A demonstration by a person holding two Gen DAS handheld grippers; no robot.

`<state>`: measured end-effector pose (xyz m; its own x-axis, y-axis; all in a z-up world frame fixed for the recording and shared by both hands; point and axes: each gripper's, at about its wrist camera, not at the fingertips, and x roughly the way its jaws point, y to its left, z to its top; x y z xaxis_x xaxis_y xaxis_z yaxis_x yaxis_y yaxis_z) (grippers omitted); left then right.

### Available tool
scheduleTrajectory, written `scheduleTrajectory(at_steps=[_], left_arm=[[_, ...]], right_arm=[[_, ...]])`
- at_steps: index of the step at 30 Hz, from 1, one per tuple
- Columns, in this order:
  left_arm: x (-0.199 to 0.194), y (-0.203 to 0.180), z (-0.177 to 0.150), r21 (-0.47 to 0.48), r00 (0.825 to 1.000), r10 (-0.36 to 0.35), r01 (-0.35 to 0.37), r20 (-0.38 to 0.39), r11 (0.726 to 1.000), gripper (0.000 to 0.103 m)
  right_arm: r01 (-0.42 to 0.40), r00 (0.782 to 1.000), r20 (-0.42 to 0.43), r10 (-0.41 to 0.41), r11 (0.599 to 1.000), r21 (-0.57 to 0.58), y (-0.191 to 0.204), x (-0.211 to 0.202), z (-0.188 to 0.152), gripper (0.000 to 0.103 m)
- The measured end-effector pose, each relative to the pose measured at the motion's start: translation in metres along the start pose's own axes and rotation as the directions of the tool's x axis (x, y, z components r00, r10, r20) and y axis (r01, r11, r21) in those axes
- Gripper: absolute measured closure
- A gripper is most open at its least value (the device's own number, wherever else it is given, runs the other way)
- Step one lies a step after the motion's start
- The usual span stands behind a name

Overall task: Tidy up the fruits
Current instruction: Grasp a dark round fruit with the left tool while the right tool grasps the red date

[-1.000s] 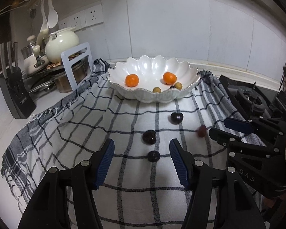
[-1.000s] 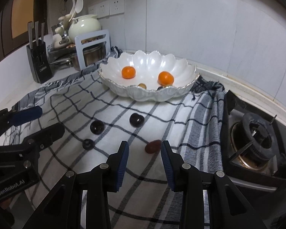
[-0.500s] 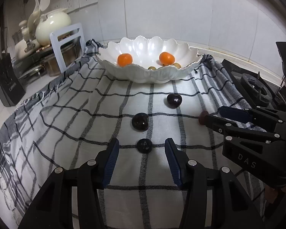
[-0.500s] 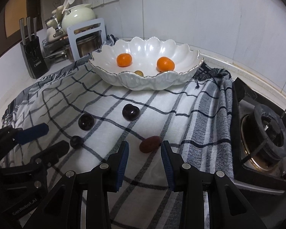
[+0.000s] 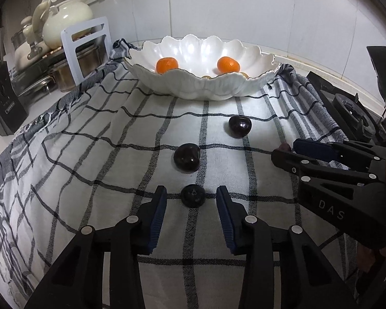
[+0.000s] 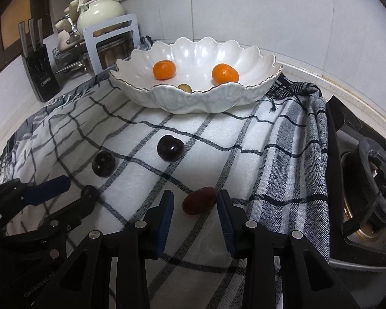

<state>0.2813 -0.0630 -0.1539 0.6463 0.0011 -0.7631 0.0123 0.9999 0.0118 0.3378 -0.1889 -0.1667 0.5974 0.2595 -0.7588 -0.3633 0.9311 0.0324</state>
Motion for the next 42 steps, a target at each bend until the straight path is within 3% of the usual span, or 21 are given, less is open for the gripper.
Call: scheduleTrajectory(at_steps=[14,18,31,42], left_arm=[[0.013,0.001,0.0,-0.008,0.999,-0.019,0.019,-0.036,1.0,0.075],[0.013,0.002,-0.001,-0.018,0.999,-0.023,0.022,-0.035,1.0,0.079],[0.003,0.004,0.0,-0.023,0.999,-0.037,0.037,-0.018,0.999,0.08],[-0.019,0.006,0.005,-0.004,0.998,-0.046,0.046,0.042,0.999,0.08]], right_arm=[[0.006,1.0,-0.027,-0.006,1.0,-0.004,-0.002,0.011,0.001,0.067],[0.012,1.0,-0.023,-0.012,1.0,-0.002,-0.002,0.011,0.001,0.074],[0.002,1.0,0.002,-0.002,1.0,-0.001,0.003,0.0,-0.001,0.076],[0.017,0.999,0.047,-0.017,1.0,0.002,0.011,-0.021,-0.001,0.076]])
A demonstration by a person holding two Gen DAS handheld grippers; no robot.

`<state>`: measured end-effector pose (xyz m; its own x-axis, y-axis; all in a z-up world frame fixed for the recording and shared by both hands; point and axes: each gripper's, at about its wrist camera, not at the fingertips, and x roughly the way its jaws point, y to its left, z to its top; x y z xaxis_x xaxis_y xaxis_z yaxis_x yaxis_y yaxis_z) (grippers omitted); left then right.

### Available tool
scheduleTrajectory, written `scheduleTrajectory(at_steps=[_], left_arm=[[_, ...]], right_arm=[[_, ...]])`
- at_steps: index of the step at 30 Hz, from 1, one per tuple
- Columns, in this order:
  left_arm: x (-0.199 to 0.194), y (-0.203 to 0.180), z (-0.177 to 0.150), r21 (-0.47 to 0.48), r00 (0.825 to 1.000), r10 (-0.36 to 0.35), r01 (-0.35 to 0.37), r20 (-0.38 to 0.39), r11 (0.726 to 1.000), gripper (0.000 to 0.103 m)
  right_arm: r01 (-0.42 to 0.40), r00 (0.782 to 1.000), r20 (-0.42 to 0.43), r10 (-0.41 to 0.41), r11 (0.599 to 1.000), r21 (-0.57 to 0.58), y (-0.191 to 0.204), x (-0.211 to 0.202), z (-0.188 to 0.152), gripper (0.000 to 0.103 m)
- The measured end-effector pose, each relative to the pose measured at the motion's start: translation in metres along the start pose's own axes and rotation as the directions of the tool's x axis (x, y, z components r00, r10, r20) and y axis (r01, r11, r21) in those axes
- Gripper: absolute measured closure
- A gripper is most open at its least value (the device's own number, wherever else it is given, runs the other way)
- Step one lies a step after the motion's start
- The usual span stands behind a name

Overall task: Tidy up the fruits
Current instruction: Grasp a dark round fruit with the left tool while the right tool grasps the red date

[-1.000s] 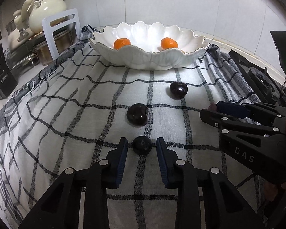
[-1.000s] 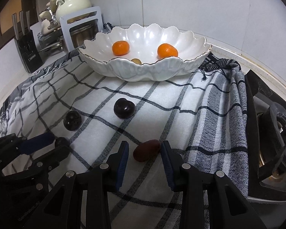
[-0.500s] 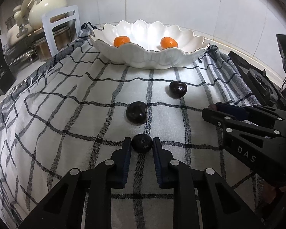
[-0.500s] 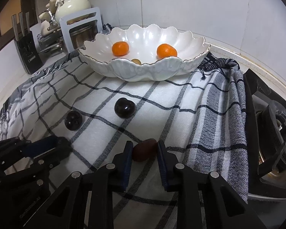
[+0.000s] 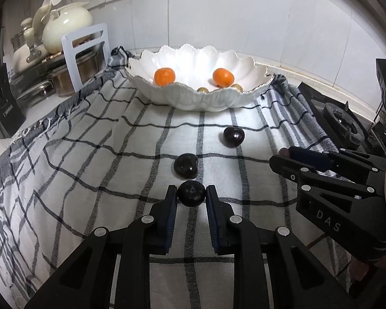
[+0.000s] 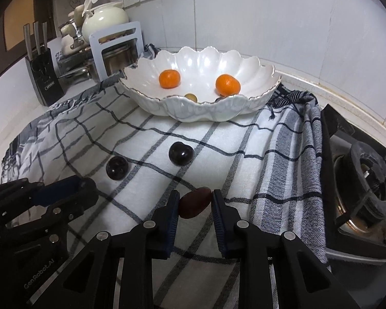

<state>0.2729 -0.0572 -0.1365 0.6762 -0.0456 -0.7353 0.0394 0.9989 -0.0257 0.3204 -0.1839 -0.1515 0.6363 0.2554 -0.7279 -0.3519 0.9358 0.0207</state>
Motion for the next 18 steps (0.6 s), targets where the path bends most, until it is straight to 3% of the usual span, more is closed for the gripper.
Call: scheduleTrajectory(at_steps=[18], left_arm=[[-0.035,0.017,0.025,0.029,0.993,-0.049,0.047,0.109,0.999,0.08]], right_arm=[[0.07,0.99,0.122,-0.075,0.996,0.047,0.018,-0.044,0.014,0.076]])
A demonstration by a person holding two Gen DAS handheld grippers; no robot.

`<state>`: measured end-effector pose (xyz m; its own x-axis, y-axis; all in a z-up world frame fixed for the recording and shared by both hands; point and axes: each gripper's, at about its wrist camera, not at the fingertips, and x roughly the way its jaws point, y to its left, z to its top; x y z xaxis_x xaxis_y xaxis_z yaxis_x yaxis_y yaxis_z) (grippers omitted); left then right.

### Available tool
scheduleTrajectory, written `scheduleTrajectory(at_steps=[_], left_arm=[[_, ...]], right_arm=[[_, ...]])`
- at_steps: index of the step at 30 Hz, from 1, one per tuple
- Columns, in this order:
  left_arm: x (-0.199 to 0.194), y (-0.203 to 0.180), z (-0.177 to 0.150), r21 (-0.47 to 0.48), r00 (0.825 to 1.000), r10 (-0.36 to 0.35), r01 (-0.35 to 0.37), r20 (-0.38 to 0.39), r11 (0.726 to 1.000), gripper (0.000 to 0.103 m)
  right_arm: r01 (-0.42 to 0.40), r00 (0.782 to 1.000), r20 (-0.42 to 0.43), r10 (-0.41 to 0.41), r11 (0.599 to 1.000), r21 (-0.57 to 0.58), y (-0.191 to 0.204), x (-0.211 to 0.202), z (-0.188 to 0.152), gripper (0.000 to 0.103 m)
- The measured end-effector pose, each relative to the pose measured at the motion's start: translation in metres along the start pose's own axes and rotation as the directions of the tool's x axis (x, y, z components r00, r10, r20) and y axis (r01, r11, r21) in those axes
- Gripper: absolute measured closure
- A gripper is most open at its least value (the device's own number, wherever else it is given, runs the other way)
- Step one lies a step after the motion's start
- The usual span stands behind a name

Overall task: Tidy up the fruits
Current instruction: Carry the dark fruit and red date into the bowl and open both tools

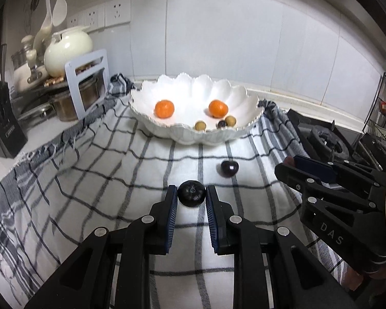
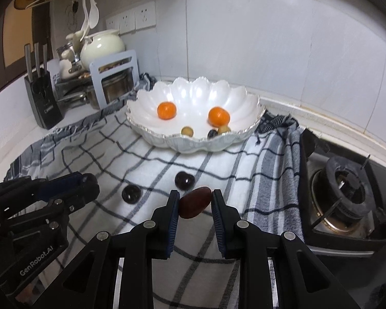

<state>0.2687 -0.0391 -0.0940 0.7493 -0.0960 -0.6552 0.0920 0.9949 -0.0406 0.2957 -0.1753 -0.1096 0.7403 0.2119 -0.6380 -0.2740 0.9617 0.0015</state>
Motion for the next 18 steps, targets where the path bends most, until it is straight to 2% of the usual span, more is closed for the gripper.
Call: scheduleTrajectory(at_steps=[18], left_arm=[[-0.011,0.018,0.055,0.061,0.987,-0.043,0.034,0.156,0.998,0.08]], right_arm=[[0.096,0.982,0.162,-0.099,0.995,0.028,0.009,-0.02,0.043,0.076]])
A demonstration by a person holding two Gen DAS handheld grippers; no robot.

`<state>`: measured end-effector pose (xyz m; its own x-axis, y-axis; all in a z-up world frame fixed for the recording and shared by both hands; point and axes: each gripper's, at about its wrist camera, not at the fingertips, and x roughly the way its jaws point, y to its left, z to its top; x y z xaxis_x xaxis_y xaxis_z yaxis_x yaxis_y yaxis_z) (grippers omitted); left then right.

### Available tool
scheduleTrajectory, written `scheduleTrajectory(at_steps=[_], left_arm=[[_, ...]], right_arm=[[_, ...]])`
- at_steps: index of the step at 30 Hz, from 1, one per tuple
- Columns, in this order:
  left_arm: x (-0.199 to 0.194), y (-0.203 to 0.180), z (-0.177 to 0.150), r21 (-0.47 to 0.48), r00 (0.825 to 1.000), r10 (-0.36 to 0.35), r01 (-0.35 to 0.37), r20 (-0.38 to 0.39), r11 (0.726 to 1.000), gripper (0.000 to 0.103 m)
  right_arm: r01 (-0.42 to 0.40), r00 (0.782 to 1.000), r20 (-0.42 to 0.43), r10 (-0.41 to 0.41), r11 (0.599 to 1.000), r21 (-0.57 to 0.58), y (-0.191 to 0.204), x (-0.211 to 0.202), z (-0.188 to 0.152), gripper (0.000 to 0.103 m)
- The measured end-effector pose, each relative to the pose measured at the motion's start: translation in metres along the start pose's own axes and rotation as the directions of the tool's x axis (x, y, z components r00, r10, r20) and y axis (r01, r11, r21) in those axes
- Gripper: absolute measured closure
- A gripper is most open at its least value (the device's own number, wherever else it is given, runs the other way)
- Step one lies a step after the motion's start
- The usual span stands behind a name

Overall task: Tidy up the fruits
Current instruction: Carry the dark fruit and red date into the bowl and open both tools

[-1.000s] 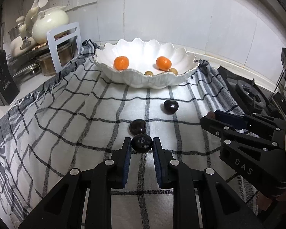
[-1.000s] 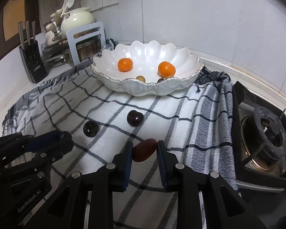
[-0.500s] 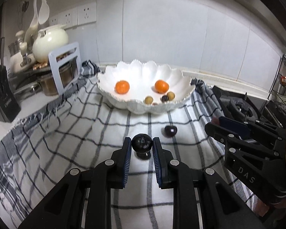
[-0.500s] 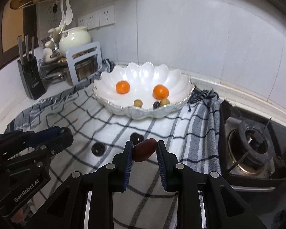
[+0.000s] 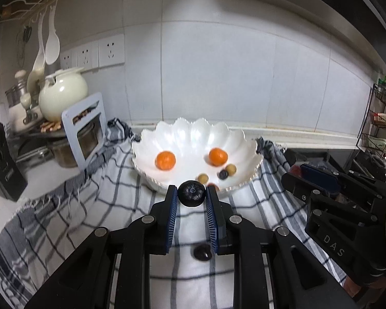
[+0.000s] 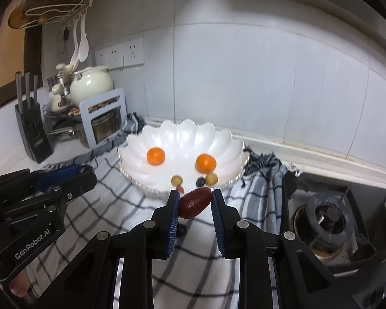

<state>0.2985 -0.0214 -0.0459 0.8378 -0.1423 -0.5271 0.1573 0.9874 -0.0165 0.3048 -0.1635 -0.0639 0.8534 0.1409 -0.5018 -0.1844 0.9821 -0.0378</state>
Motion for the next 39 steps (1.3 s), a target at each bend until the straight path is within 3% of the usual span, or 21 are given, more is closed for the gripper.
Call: scheduleTrajectory(at_steps=[21,39], left_arm=[[0.042,0.023,0.065,0.041,0.997,0.0,-0.003,0.073,0.999,0.08],[0.122,0.023,0.096,0.053,0.999,-0.017,0.019,-0.041,0.998,0.08]], right_arm=[[0.004,0.998,0.055,-0.005,1.0,0.024,0.001,0.051,0.063,0.076],[0.004,0.998,-0.066,-0.001,0.999,0.046,-0.022,0.128,0.085,0.076]])
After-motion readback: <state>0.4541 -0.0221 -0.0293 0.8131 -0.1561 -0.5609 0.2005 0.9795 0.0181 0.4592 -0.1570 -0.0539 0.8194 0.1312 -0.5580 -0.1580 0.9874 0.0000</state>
